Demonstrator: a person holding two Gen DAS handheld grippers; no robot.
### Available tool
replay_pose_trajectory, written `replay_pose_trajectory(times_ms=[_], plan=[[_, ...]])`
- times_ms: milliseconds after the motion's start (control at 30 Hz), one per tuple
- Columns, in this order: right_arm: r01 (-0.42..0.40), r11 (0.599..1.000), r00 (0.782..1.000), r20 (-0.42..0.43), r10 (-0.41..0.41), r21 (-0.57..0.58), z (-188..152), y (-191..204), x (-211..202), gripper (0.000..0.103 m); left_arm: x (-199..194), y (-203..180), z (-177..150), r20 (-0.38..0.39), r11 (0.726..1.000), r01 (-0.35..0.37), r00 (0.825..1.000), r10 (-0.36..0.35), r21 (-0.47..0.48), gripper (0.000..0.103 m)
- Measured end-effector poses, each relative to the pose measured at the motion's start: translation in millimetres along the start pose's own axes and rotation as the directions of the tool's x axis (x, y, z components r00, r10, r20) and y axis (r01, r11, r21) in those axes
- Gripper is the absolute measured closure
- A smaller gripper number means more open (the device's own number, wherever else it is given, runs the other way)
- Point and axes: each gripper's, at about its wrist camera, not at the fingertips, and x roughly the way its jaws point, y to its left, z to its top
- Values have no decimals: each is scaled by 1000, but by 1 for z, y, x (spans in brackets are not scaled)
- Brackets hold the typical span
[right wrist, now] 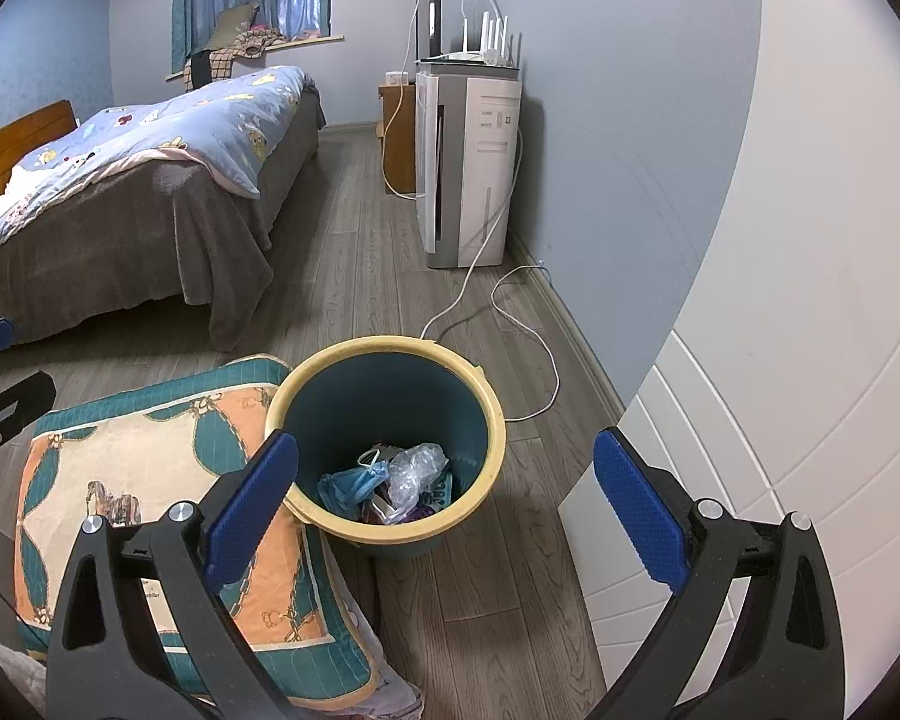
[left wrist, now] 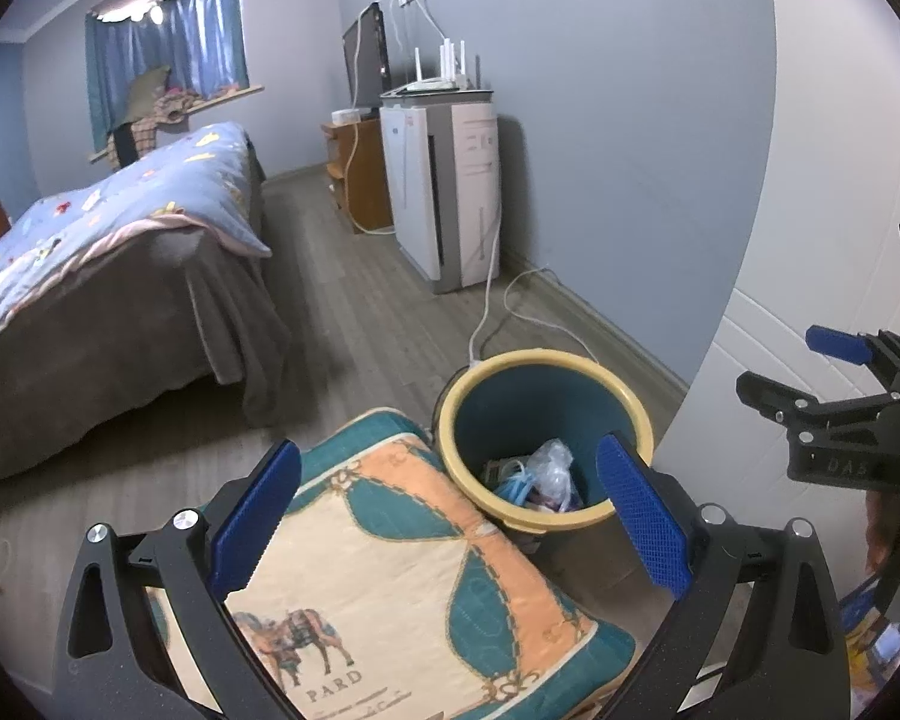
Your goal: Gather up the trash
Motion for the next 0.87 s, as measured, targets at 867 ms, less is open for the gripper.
replay_pose_trajectory(times_ms=[867], plan=[[8,1000,999,-31,-8,-18,3,12,2,6,4,17,-11,-59,1000,-23,998,22,-16,5]])
